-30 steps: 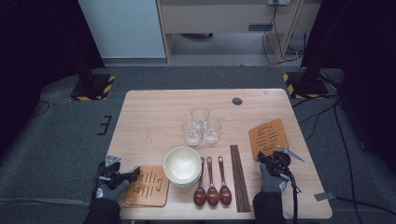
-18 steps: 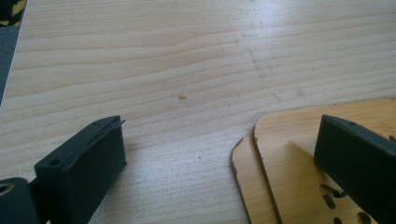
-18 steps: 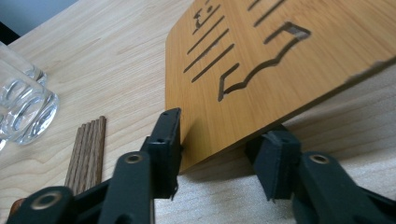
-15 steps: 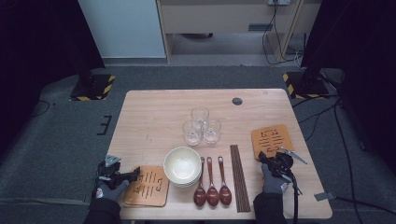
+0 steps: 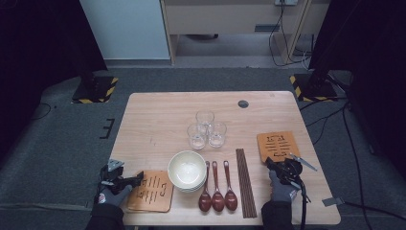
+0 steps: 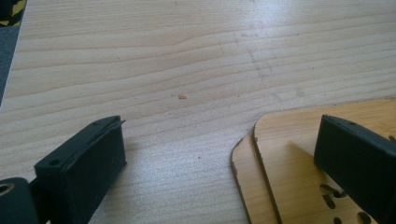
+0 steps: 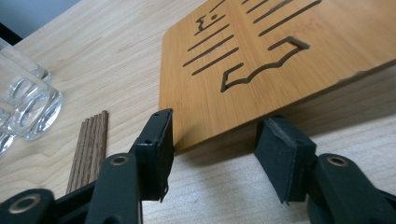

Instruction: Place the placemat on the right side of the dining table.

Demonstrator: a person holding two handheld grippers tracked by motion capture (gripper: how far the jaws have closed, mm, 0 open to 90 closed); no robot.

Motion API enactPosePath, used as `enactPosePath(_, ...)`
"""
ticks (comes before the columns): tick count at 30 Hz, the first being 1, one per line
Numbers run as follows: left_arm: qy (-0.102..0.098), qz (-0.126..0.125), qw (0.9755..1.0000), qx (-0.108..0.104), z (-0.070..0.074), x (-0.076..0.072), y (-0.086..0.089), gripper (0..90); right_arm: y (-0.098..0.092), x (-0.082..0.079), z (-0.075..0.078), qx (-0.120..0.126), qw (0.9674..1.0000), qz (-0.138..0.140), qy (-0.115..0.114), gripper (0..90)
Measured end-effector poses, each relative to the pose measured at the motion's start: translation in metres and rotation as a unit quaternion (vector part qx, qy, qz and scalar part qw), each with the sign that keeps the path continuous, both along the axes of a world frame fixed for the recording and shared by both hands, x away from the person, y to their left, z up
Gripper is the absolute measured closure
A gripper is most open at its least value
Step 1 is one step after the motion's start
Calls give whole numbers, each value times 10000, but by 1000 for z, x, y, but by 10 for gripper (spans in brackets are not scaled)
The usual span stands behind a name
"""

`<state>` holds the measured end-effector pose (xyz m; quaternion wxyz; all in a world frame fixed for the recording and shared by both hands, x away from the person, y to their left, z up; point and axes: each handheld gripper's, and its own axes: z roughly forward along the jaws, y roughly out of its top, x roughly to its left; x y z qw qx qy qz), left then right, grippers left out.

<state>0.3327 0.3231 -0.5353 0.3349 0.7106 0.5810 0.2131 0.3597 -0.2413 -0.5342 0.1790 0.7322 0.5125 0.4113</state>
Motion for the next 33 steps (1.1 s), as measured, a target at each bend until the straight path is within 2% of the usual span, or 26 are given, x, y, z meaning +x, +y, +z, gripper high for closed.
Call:
enactPosePath(9, -1, 1, 10000, 0, 0, 0, 0, 7, 0, -5, 0, -174, 9998, -34, -37, 468)
enactPosePath(14, 0, -1, 10000, 1, 0, 0, 0, 7, 2, -1, 10, -436, 9985, 80, -331, 420)
enactPosePath(18, -1, 0, 10000, 0, 0, 0, 0, 8, 1, 3, 15, -508, 9980, 140, -341, 400)
enactPosePath(21, -1, 0, 10000, 0, 0, 0, 0, 7, 1, 11, 25, -788, 9960, 222, -362, 374)
enactPosePath(22, 0, 0, 10000, 0, 0, 0, 0, 7, 1, 11, 25, -788, 9960, 222, -362, 374)
enactPosePath(24, -4, 4, 10000, -4, 0, 0, 0, 7, 1, 15, 32, -944, 9943, 279, -403, 361)
enactPosePath(27, -3, 4, 10000, -5, 0, 0, 0, 7, 1, 21, 41, -983, 9933, 399, -449, 348)
enactPosePath(28, -4, 4, 10000, -5, 0, 0, 0, 8, 2, 25, 47, -1091, 9917, 512, -456, 344)
enactPosePath(30, -4, 5, 10000, -7, 0, 0, 0, 8, 2, 27, 49, -1116, 9912, 543, -466, 344)
enactPosePath(33, -1, -1, 10000, 0, 0, 0, 0, 8, 3, 33, 57, -1261, 9882, 721, -477, 340)
